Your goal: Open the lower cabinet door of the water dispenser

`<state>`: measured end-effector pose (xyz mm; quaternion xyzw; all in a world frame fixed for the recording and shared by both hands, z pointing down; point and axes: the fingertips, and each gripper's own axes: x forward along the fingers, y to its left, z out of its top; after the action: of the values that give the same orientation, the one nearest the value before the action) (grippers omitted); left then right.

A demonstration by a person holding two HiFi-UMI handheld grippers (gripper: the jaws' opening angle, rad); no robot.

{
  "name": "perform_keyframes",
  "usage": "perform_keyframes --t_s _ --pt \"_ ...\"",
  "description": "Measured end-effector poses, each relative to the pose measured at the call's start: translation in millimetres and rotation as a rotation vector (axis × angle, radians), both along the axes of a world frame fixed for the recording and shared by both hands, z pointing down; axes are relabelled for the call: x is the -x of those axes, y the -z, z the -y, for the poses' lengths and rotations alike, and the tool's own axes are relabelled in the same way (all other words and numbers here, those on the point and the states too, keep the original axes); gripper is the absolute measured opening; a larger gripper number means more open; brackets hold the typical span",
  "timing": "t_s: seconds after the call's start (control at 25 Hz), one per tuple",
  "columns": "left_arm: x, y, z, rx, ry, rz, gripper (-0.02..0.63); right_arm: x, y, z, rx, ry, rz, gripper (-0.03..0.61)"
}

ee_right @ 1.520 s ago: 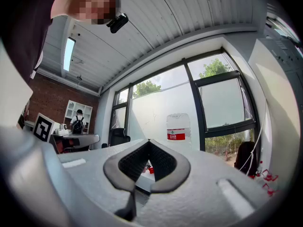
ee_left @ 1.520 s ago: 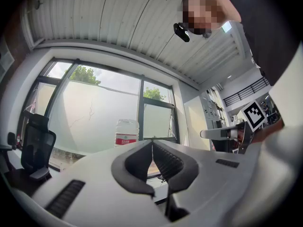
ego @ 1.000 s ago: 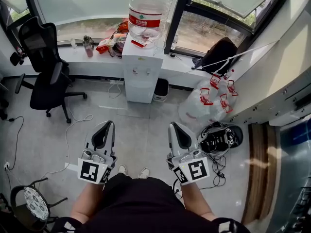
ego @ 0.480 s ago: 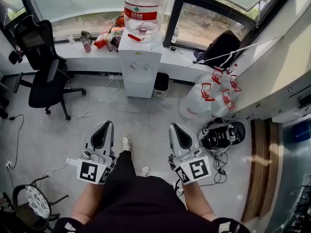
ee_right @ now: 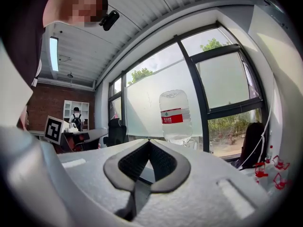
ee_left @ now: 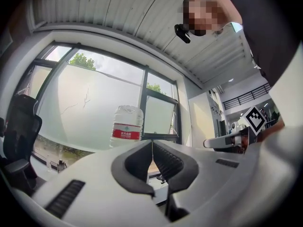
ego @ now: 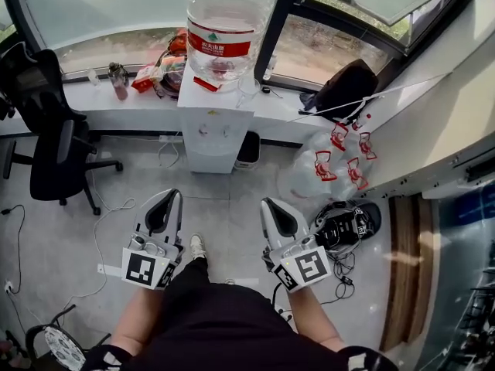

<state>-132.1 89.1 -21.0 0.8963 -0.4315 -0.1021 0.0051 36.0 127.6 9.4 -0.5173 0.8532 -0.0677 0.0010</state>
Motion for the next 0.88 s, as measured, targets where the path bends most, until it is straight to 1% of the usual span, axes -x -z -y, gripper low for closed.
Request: perform_keyframes --t_s 0.12,0.28,0.4,0.56,0.64,0.76,0.88 --pt "9.2 0.8 44.0 0.041 -0.009 -0.008 0.011 14.1 4.6 40.7 0.007 -0.009 0.002 0.002" --pt "9.4 -9.0 84.9 0.077 -0.073 -0.011 0.011 22.6 6.7 80.3 0.012 -0.041 -0.024 0.002" --pt "5.0 -16.8 109.1 0.099 -0.115 -0.007 0.011 8.6 8.3 100.8 0.019 -0.099 -0.036 0.002" --pt "-11.3 -12.4 128.9 0.091 -0.156 -0.008 0.011 -22.2 7.2 115.3 0.032 -0.169 -0.048 0.002" --pt "-18.9 -13.2 134.0 0.094 -0.163 -0.007 0.011 -32.8 4.0 118.7 0.037 -0.186 -0.04 0.002" --pt "-29.4 -11.5 134.6 0.084 -0.16 0.008 0.011 -41.3 -5.3 122.4 0.048 -0.18 -0.021 0.002" --pt "-34.0 -8.5 136.7 0.076 -0.118 0.003 0.011 -41.2 -5.3 131.1 0.051 -0.126 -0.013 0.002"
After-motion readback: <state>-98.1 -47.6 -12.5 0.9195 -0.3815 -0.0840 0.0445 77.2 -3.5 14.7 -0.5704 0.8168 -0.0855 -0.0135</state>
